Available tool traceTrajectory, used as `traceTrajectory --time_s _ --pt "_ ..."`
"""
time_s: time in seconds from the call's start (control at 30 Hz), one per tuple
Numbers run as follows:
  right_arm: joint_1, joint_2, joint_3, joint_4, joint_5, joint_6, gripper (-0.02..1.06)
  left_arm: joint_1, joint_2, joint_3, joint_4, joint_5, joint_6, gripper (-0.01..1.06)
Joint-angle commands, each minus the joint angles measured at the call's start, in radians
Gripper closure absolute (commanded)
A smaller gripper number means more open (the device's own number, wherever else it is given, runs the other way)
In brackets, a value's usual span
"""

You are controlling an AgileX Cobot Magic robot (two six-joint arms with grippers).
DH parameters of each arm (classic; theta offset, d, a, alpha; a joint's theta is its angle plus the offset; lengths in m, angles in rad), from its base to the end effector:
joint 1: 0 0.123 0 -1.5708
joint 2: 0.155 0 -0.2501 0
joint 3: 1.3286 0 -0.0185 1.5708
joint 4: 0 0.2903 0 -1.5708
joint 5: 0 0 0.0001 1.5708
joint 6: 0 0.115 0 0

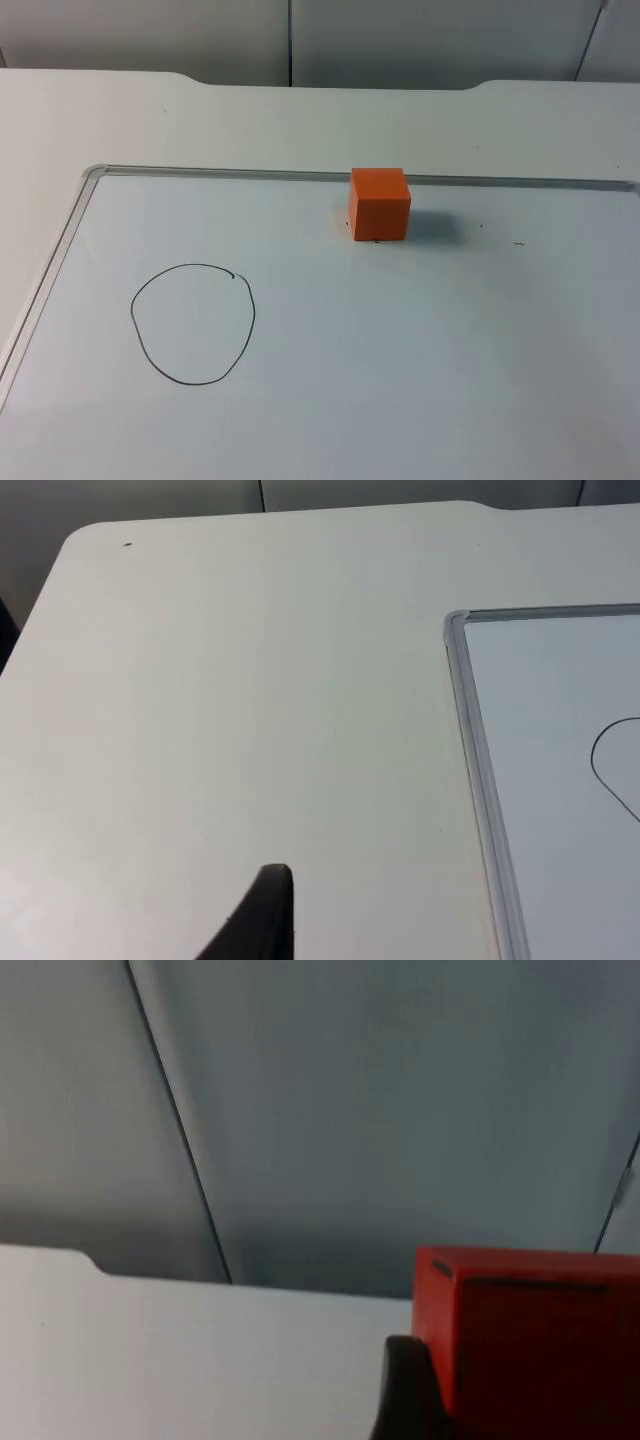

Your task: Pick up one cube with the left hand and another cube with the right hand. First place the cube in the right hand at the target position, then stack the cube in the left hand on top.

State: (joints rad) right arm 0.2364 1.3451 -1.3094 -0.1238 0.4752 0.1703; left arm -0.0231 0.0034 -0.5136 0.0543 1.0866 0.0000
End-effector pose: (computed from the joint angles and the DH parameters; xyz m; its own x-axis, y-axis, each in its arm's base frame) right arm 0.3671 0.0817 0.3589 -0.4073 -0.0364 -0.9126 -0.1595 0.9867 0.0318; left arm 0.0841 0.0036 0.2870 -0.4696 0.0361 -0.8821 -0.0075 0.9990 0.0449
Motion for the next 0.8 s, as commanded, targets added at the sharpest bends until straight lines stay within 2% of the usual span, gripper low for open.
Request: traceTrajectory --time_s 0.0,0.03,0.13,0.17,0.27,0.3,0.33,0.47,0.5,0.6,0.63,0.7,0.77 --pt "0.004 -0.095 -0.009 -0.031 0.007 -0.02 1.05 0.003 -0.003 -0.012 -0.097 -0.027 -0.007 0.0" --pt "0.004 -0.095 -0.009 -0.031 0.007 -0.02 1.05 0.003 -0.003 -0.012 -0.097 -0.027 -0.007 0.0" --pt "0.004 -0.146 -0.009 -0.039 0.012 -0.02 1.05 0.003 0.038 -0.068 -0.27 -0.135 0.028 0.0" --pt "0.004 -0.146 -0.009 -0.039 0.012 -0.02 1.05 0.003 0.038 -0.068 -0.27 -0.135 0.028 0.0" --pt "0.004 -0.168 -0.009 -0.039 0.013 -0.025 1.05 0.003 0.117 -0.137 -0.426 -0.251 0.174 0.0" --pt "0.004 -0.173 -0.009 -0.039 0.018 -0.031 1.05 0.003 0.181 -0.171 -0.549 -0.294 0.269 0.0" --pt "0.004 -0.173 -0.009 -0.039 0.018 -0.031 1.05 0.003 0.181 -0.171 -0.549 -0.294 0.269 0.0" --pt "0.004 -0.172 -0.009 -0.035 0.025 -0.036 1.05 0.003 0.391 -0.237 -0.891 -0.322 0.578 0.01" --pt "0.004 -0.172 -0.009 -0.035 0.025 -0.036 1.05 0.003 0.391 -0.237 -0.891 -0.322 0.578 0.01" --pt "0.004 -0.172 -0.009 -0.036 0.025 -0.04 1.05 0.003 0.579 -0.266 -1.193 -0.315 0.903 0.01" --pt "0.004 -0.172 -0.009 -0.036 0.025 -0.04 1.05 0.003 0.579 -0.266 -1.193 -0.315 0.903 0.01" --pt "0.004 -0.172 -0.009 -0.032 0.025 -0.039 1.05 0.003 0.685 -0.28 -1.337 -0.297 1.036 0.01" --pt "0.004 -0.172 -0.009 -0.032 0.025 -0.039 1.05 0.003 0.779 -0.295 -1.413 -0.267 1.121 0.01"
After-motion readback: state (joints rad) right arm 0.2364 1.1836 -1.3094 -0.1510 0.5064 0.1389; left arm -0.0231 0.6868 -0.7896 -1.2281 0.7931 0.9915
